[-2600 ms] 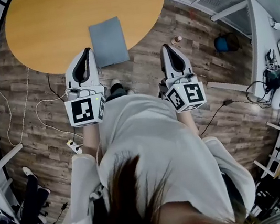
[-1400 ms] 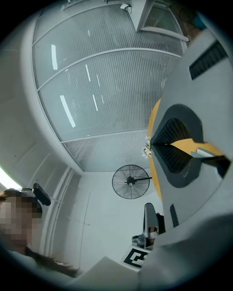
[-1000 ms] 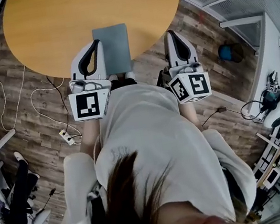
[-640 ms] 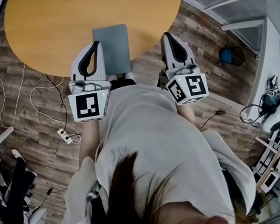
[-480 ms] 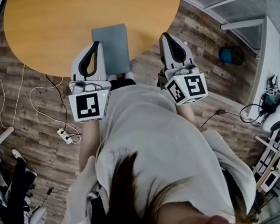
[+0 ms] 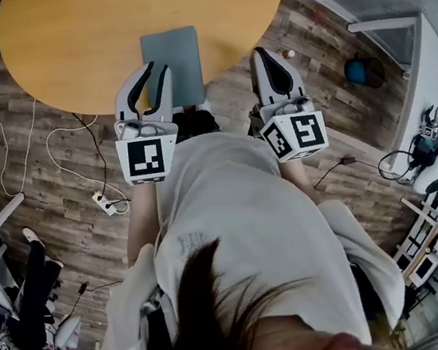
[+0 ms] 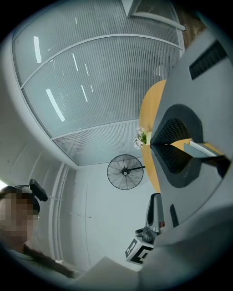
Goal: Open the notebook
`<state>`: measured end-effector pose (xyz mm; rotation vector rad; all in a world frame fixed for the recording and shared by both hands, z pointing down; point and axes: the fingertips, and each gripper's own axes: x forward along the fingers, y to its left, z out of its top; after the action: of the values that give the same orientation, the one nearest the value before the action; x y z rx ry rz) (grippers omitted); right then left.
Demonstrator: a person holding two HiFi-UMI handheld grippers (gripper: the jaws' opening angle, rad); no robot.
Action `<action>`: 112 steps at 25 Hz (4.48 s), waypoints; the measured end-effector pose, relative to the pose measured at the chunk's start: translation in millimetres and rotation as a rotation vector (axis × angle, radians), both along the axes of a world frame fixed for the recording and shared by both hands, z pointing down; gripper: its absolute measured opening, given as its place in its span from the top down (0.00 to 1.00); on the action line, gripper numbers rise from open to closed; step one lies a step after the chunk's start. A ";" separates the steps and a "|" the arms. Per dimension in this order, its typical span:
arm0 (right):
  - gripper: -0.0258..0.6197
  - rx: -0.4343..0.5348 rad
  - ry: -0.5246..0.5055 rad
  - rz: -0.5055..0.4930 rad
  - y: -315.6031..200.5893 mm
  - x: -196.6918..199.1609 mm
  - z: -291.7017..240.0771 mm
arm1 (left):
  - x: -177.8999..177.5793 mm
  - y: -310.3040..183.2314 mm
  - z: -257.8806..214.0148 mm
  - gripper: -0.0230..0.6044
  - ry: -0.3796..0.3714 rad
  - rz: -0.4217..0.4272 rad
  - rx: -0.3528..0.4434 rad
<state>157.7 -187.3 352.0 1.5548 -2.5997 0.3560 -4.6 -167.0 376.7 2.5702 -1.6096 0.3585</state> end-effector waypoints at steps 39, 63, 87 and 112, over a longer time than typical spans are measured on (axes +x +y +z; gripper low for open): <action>0.96 -0.256 0.026 0.070 50.7 9.9 112.3 | 102.3 72.2 206.9 0.55 -0.499 0.457 -0.274; 0.96 -0.218 0.037 0.053 43.3 -7.7 97.3 | 94.3 81.3 180.9 0.83 -0.423 0.450 -0.260; 0.96 -0.154 0.026 0.025 32.7 -28.3 67.1 | 40.5 72.0 115.7 0.92 -0.224 0.209 -0.244; 0.96 -0.105 0.040 0.036 48.4 -61.0 52.2 | -99.3 84.8 100.8 0.92 -0.193 -0.110 -0.230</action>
<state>96.7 -139.0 404.2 1.5585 -2.4831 0.4521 -103.9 -82.3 477.5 2.3265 -1.6507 0.7535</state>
